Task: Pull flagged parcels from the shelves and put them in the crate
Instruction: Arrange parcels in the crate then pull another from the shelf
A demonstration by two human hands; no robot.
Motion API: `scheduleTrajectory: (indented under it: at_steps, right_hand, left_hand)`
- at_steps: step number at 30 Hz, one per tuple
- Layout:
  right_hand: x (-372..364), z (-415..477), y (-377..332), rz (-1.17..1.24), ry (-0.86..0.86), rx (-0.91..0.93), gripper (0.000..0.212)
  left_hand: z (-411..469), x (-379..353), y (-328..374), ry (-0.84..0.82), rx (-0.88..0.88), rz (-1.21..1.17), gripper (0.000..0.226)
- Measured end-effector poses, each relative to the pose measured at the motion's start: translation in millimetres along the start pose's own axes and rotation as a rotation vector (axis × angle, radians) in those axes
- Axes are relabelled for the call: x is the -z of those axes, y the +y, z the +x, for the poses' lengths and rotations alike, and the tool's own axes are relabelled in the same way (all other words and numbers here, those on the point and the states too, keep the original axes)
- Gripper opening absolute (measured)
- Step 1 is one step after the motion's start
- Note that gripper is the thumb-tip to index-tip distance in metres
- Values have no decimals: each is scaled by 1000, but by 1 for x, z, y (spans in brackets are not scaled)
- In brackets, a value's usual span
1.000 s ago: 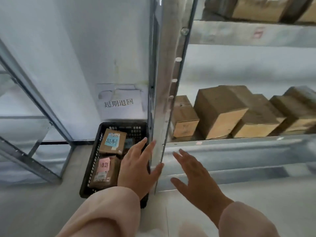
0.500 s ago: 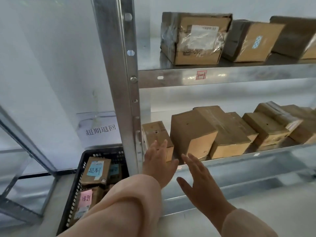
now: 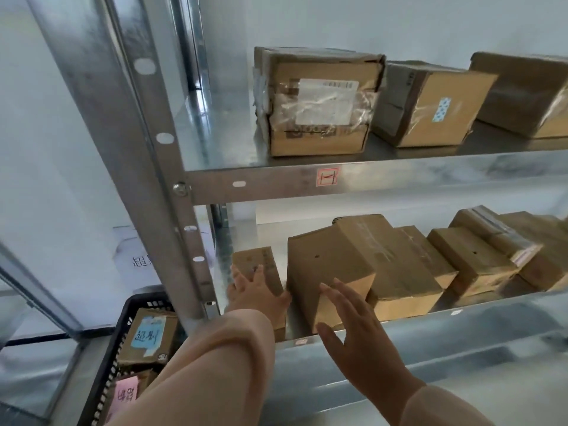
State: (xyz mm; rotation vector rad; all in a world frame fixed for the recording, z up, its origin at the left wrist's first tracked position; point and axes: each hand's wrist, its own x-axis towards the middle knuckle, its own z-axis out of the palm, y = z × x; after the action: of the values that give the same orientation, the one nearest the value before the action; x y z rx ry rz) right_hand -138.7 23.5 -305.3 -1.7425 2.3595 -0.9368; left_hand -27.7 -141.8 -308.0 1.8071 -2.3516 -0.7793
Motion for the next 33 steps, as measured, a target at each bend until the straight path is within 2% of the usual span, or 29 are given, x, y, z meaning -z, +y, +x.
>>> scheduleTrajectory:
  at_steps: [2, 4, 9, 13, 15, 17, 19, 21, 24, 26, 28, 29, 31, 33]
  right_hand:
    - [6, 7, 7, 11, -19, 36, 58]
    - [15, 14, 11, 24, -24, 89, 56]
    - [38, 30, 23, 90, 53, 175, 59]
    - [52, 41, 31, 226, 81, 176, 57]
    - [58, 46, 30, 370, 79, 172, 50]
    - [66, 50, 29, 584, 42, 95, 54]
    - [78, 51, 26, 804, -52, 7, 55]
    - [88, 47, 23, 1048, -197, 21, 44]
    - [95, 37, 19, 1261, -420, 34, 42]
    - [96, 30, 17, 1289, -467, 18, 50]
    - [94, 24, 18, 1283, -428, 40, 57]
    - [91, 20, 19, 1250, -405, 55, 59]
    - [84, 12, 22, 1111, -381, 96, 64]
    - [74, 4, 26, 912, -364, 140, 70]
  left_hand:
    - [-3, 5, 1, 83, -11, -60, 87]
    - [-13, 11, 4, 238, -63, -112, 85]
    - [-49, 28, 19, 608, -320, -219, 84]
    - [-76, 38, 35, 738, -377, -460, 81]
    - [-93, 39, 44, 721, -389, -717, 71]
    - [-105, 35, 48, 621, -368, -1020, 63]
    - [-113, 28, 47, 397, -348, -1376, 57]
    - [-122, 22, 48, 138, -378, -1692, 54]
    - [-136, 11, 52, -26, -251, -1956, 56]
    - [-145, 2, 54, 48, -116, -1907, 48]
    - [-155, -3, 53, 201, -17, -1636, 40]
    - [-162, -3, 53, 263, 14, -1474, 44]
    - [-173, -3, 50, 316, 32, -1257, 46]
    - [-180, -6, 45, 310, 30, -1192, 39]
